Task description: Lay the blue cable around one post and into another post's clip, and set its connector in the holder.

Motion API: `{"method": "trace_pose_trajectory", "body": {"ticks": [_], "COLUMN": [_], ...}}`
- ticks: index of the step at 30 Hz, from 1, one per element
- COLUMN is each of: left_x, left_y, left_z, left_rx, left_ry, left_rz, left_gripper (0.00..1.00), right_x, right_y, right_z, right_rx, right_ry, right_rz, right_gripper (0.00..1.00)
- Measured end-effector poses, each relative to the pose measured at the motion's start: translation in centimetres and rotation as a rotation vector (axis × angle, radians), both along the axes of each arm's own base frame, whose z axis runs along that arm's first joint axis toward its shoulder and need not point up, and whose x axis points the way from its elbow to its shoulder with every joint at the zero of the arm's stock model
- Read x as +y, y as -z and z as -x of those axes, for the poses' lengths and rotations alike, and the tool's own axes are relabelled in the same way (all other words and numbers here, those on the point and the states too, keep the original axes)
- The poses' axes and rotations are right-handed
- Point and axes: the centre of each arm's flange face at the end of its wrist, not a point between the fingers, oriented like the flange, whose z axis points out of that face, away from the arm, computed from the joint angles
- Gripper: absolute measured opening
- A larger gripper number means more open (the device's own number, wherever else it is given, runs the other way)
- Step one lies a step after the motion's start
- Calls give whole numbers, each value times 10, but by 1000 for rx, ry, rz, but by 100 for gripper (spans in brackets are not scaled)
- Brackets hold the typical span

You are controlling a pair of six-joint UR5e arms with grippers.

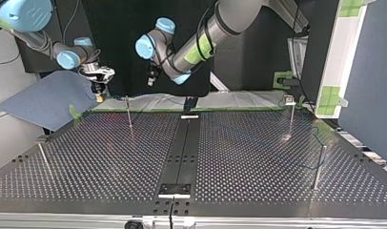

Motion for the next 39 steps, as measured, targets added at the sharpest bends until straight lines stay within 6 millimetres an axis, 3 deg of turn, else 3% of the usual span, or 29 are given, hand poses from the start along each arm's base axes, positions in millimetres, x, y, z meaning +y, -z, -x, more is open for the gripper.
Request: {"method": "trace_pose_trajectory", "body": {"ticks": [7, 17, 22, 27, 39], "left_x": [0, 5, 6, 7, 15], "left_y": [2, 19, 32, 32, 36], "left_z": [-2, -6, -14, -24, -43], "left_rx": [6, 31, 38, 23, 28], "left_ry": [1, -2, -12, -30, -60], "left_rz": [16, 106, 157, 211, 246], "left_gripper": [100, 100, 100, 100, 100], "right_x": [9, 19, 23, 24, 23], "right_y": [-19, -21, -28, -41, -44], "right_z": [6, 8, 11, 13, 11], "right_rx": [32, 29, 24, 17, 0], "right_ry": [-7, -29, -29, -30, -33], "right_rz": [41, 39, 53, 74, 82], "right_gripper": [0, 0, 0, 0, 0]}}
